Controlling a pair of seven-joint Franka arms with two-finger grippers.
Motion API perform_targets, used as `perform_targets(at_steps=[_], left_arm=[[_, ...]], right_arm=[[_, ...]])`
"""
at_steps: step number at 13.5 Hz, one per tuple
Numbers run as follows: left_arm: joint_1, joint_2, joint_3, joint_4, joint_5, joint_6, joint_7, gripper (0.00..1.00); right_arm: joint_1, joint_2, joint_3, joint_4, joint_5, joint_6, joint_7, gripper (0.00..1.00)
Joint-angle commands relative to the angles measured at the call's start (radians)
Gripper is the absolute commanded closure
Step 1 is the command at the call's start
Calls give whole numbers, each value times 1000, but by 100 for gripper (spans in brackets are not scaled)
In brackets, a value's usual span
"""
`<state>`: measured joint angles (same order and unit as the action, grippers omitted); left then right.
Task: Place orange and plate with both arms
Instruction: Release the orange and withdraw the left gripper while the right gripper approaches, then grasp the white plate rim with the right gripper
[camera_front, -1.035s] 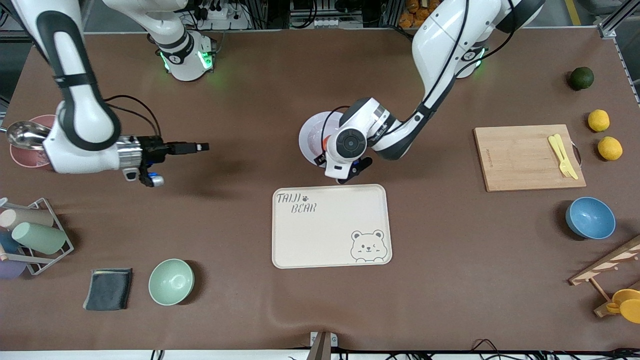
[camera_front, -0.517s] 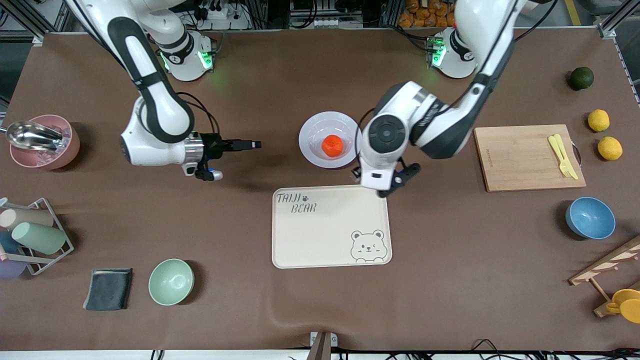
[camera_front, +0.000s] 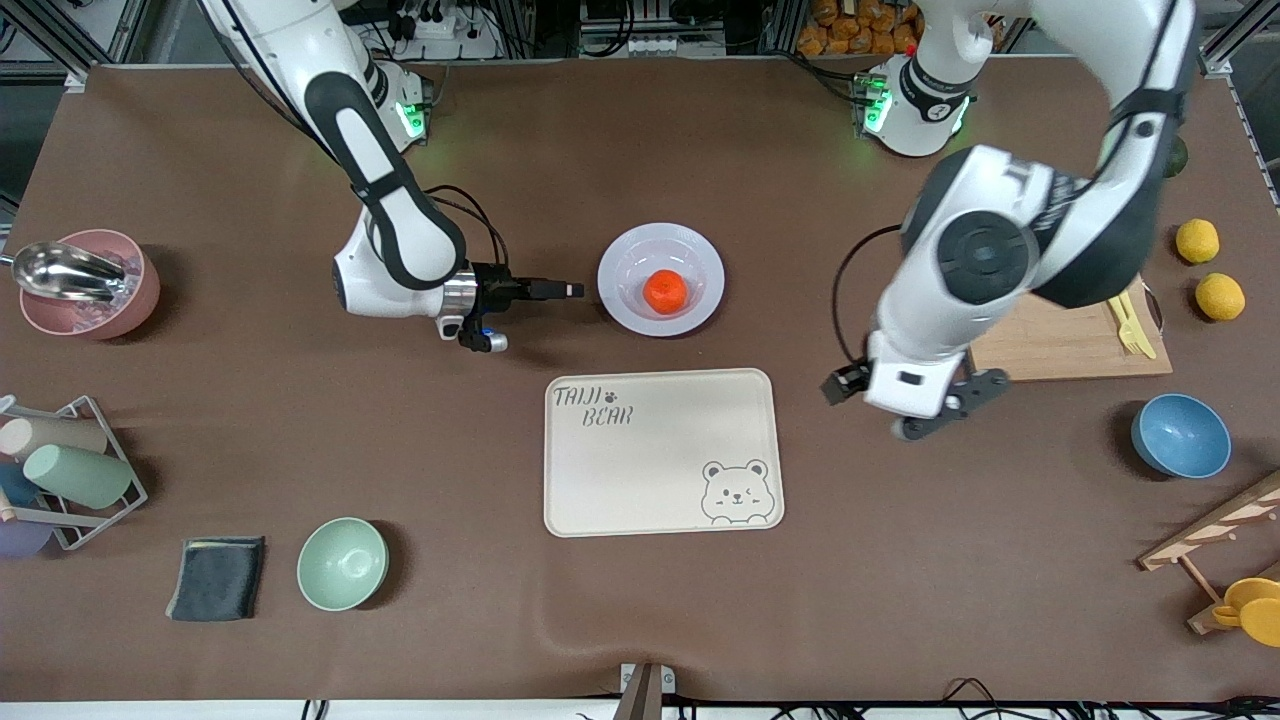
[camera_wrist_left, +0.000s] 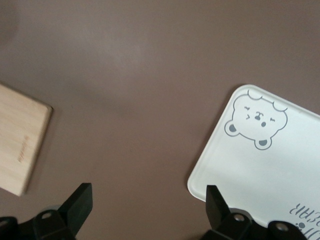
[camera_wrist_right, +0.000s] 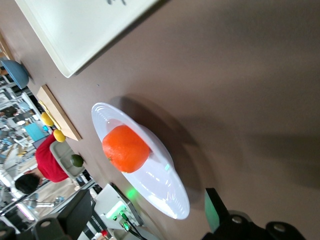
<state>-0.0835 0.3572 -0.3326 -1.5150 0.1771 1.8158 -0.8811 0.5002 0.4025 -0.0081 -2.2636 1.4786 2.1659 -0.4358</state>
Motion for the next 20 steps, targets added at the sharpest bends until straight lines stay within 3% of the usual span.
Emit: perform_targets(at_steps=[1, 5, 9, 13, 14, 15, 16, 18, 20], left_arm=[[40, -76, -14, -10, 16, -61, 132, 0], [80, -168, -11, -10, -23, -107, 178, 0], [185, -262, -6, -20, -132, -138, 454, 0], [189, -305, 102, -19, -172, -199, 707, 0], [183, -320, 130, -28, -172, -201, 732, 0], [150, -331, 167, -36, -174, -211, 735, 0], [102, -342, 226, -37, -174, -223, 737, 0], [41, -365, 299, -45, -176, -253, 751, 0], [41, -383, 302, -44, -177, -271, 761, 0]], right_arm=[[67, 33, -10, -2, 139, 14, -64, 0], [119, 79, -10, -1, 271, 46, -158, 0], [144, 90, -9, -2, 282, 48, -159, 0], [233, 93, -9, 4, 445, 133, -161, 1], [265, 91, -10, 9, 478, 179, -161, 40], [274, 93, -10, 10, 503, 192, -161, 66], [274, 93, -10, 10, 526, 192, -161, 83], [274, 93, -9, 9, 564, 192, -159, 98], [274, 91, -9, 10, 594, 190, -159, 100]])
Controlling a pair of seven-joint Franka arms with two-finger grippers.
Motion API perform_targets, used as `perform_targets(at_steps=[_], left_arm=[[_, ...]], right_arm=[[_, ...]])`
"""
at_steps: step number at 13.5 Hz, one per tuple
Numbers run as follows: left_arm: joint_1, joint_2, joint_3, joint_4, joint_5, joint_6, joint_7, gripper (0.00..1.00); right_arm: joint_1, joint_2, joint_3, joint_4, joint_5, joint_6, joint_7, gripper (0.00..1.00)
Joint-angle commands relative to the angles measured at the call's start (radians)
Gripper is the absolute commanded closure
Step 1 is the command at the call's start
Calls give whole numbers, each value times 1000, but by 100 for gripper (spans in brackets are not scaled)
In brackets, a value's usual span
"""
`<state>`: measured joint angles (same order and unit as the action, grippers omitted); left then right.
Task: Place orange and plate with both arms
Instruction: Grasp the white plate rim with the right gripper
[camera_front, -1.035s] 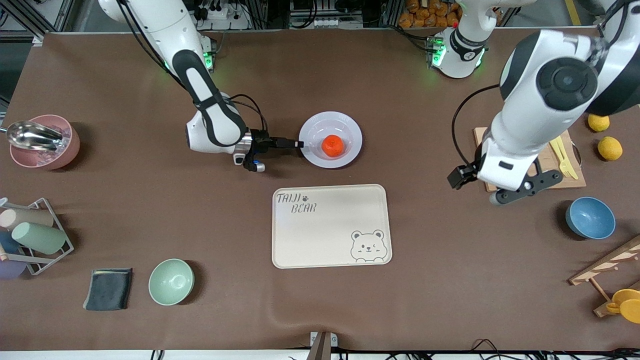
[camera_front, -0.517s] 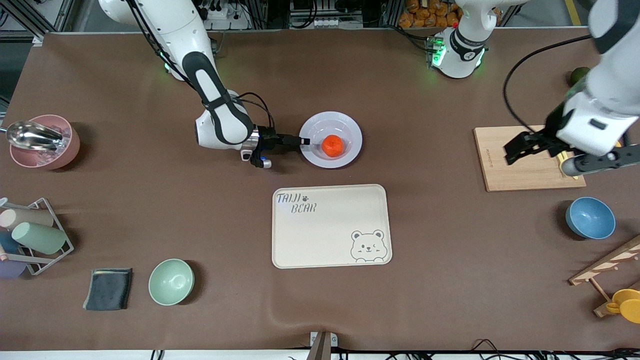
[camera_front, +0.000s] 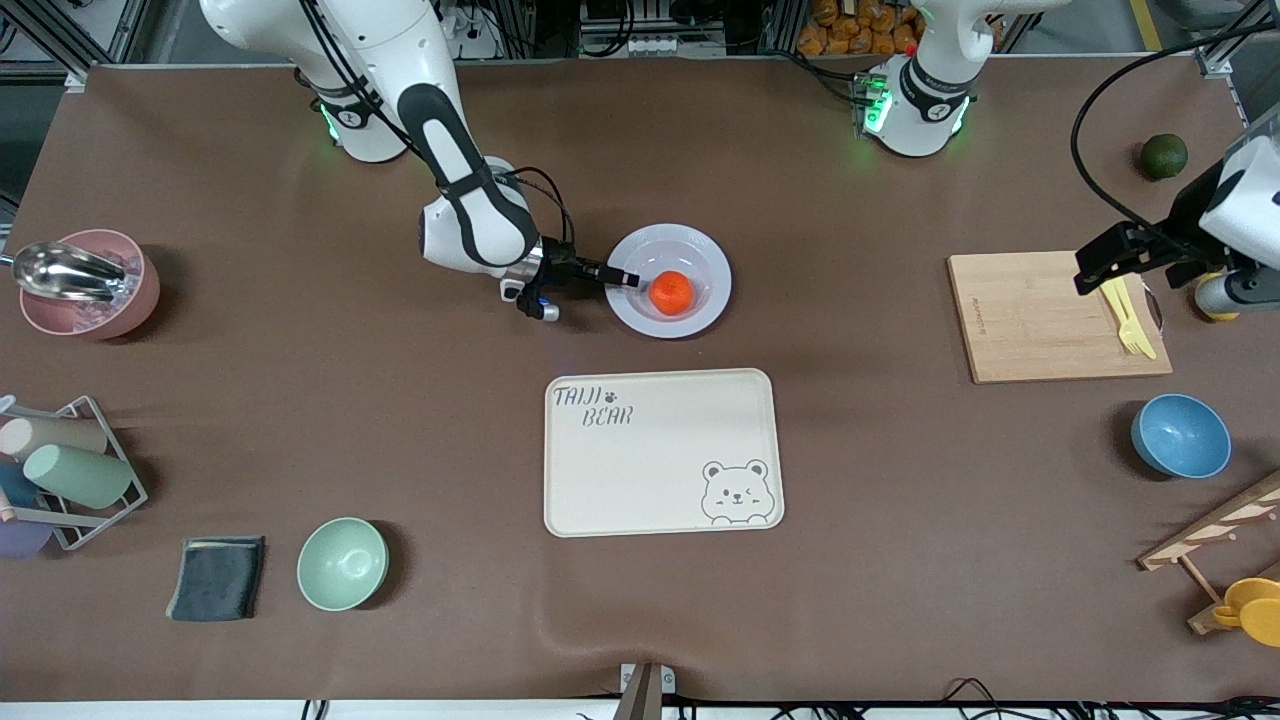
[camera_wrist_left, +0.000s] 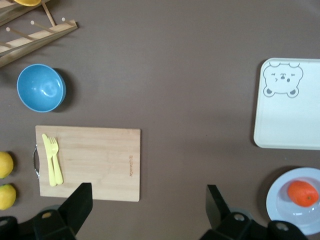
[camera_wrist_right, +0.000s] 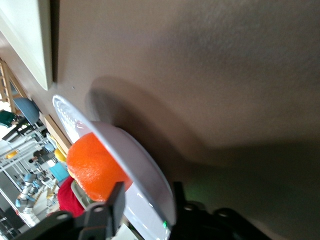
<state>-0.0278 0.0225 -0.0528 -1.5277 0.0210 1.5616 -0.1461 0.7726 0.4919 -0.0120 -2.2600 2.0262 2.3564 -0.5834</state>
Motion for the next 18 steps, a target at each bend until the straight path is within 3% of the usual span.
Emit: perform_targets(at_steps=[1, 9, 12, 18], left_arm=[[-15, -49, 22, -23, -23, -17, 26, 0], [-11, -62, 22, -29, -24, -31, 10, 0], [25, -64, 28, -28, -111, -31, 26, 0], [40, -55, 28, -31, -115, -18, 30, 0]], right_arm=[[2, -3, -5, 5, 58, -2, -10, 100], [2, -107, -5, 5, 80, 6, -9, 100], [2, -160, -8, 11, 78, 76, -16, 100], [-65, -124, -14, 132, 62, 145, -99, 100]])
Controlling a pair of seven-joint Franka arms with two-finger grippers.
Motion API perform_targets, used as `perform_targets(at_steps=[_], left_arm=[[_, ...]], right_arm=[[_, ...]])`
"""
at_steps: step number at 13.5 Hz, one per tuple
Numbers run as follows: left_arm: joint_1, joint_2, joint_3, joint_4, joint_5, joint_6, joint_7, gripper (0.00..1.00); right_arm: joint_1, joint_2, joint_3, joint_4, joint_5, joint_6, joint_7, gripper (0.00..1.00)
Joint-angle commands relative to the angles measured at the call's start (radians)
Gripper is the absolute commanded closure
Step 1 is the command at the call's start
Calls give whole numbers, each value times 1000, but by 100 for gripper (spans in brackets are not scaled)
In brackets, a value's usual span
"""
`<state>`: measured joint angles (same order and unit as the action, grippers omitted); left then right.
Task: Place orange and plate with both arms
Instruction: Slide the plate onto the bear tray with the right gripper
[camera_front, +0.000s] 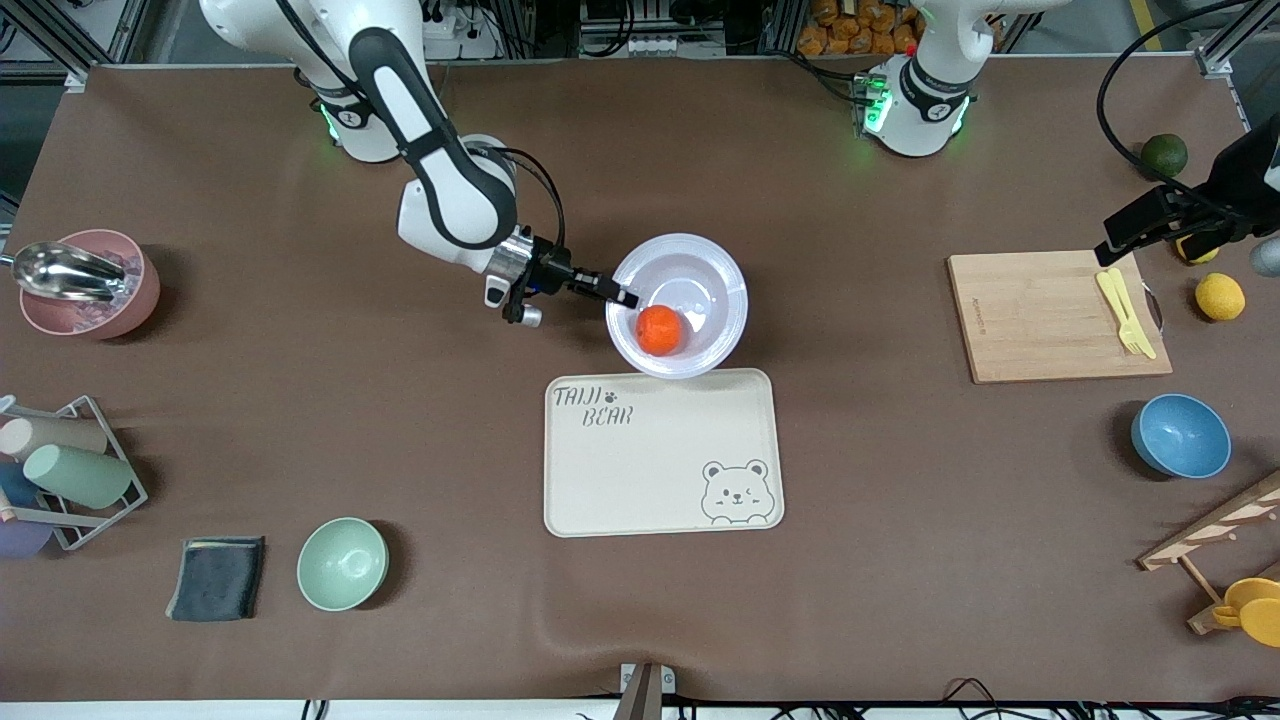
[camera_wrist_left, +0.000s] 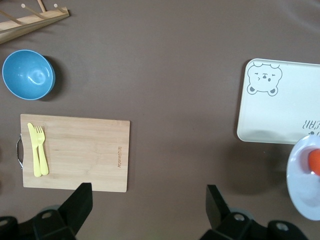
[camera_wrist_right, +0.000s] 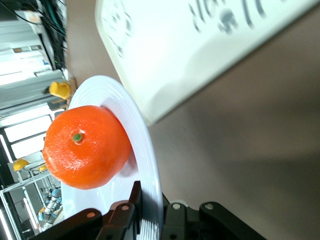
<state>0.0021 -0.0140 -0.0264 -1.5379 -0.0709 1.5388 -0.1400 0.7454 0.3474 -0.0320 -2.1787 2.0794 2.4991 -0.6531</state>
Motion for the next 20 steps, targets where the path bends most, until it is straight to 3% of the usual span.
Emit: perform_targets(at_steps=[1, 9, 17, 18, 19, 20], left_arm=[[12, -17, 2, -24, -23, 9, 23, 0], [15, -9, 3, -33, -32, 23, 49, 0], [15, -7, 2, -51, -32, 23, 51, 0], [16, -7, 2, -53, -32, 23, 51, 0], [16, -7, 2, -54, -32, 23, 51, 0], [16, -7, 2, -56, -32, 23, 51, 0]], right_arm=[[-55, 45, 4, 86, -13, 10, -30, 100], [-60, 312, 6, 417, -74, 191, -30, 100], [-52, 429, 6, 530, -96, 256, -36, 100], [-55, 432, 6, 530, -97, 257, -37, 97], [-61, 436, 4, 530, -99, 256, -37, 79], [-66, 436, 6, 530, -108, 257, -36, 41]])
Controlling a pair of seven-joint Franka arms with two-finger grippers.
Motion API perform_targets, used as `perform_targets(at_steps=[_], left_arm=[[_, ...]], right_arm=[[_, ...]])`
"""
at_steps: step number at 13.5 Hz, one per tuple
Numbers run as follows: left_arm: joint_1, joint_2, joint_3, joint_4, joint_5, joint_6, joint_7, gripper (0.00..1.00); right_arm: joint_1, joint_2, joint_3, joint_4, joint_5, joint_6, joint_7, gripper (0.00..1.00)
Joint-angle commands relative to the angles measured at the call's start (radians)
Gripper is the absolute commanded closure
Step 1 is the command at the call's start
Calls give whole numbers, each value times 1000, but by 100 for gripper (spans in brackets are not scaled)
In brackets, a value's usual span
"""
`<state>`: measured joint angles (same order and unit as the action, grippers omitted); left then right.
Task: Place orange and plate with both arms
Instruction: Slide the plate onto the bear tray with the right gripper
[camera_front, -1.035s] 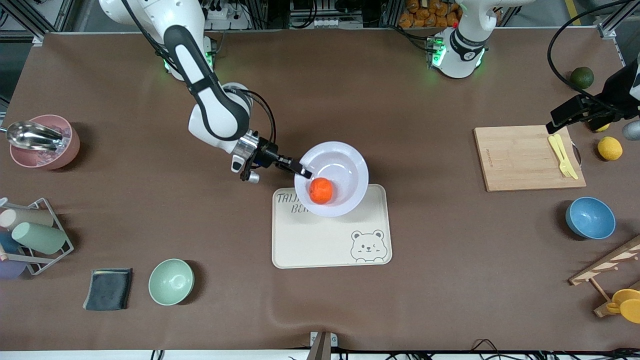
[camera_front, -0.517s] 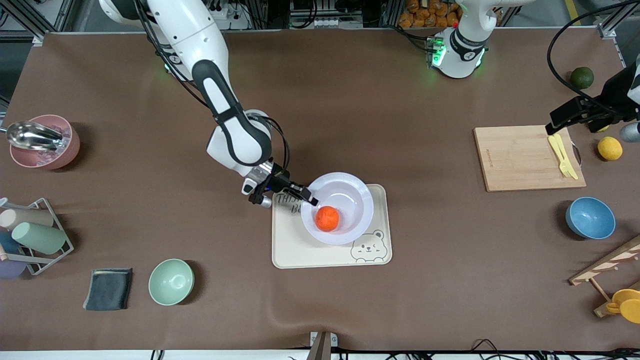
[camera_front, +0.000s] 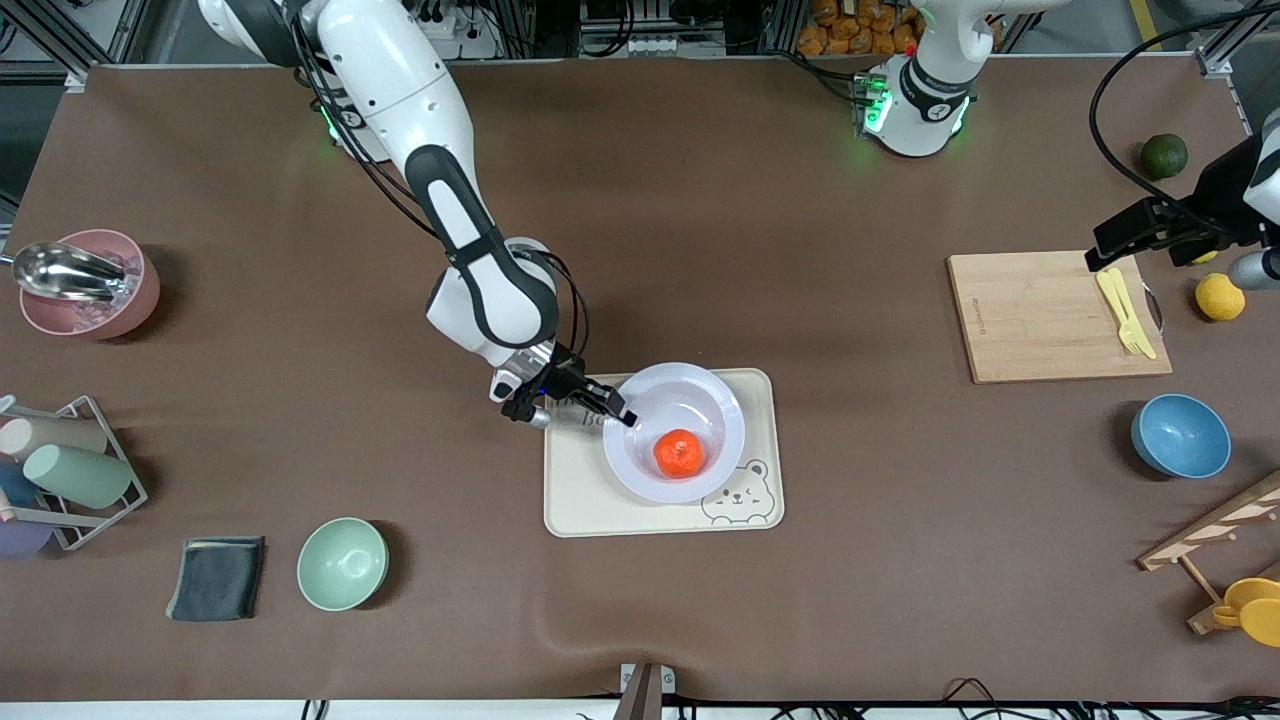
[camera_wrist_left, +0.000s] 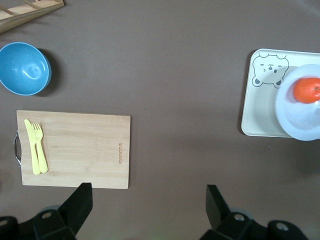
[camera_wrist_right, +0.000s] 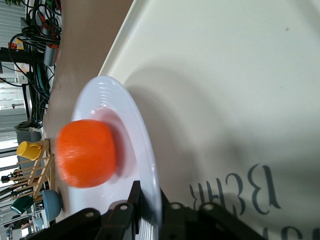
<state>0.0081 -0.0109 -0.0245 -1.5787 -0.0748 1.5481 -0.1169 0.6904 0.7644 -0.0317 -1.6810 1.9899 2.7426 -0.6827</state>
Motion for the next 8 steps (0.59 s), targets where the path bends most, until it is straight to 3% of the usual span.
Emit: perform_targets(at_steps=[1, 8], left_arm=[[10, -11, 0, -15, -28, 13, 28, 0], [10, -14, 0, -21, -28, 13, 28, 0]], right_arm=[[-11, 16, 6, 32, -19, 15, -1, 0], [-35, -51, 3, -6, -26, 57, 0, 0]])
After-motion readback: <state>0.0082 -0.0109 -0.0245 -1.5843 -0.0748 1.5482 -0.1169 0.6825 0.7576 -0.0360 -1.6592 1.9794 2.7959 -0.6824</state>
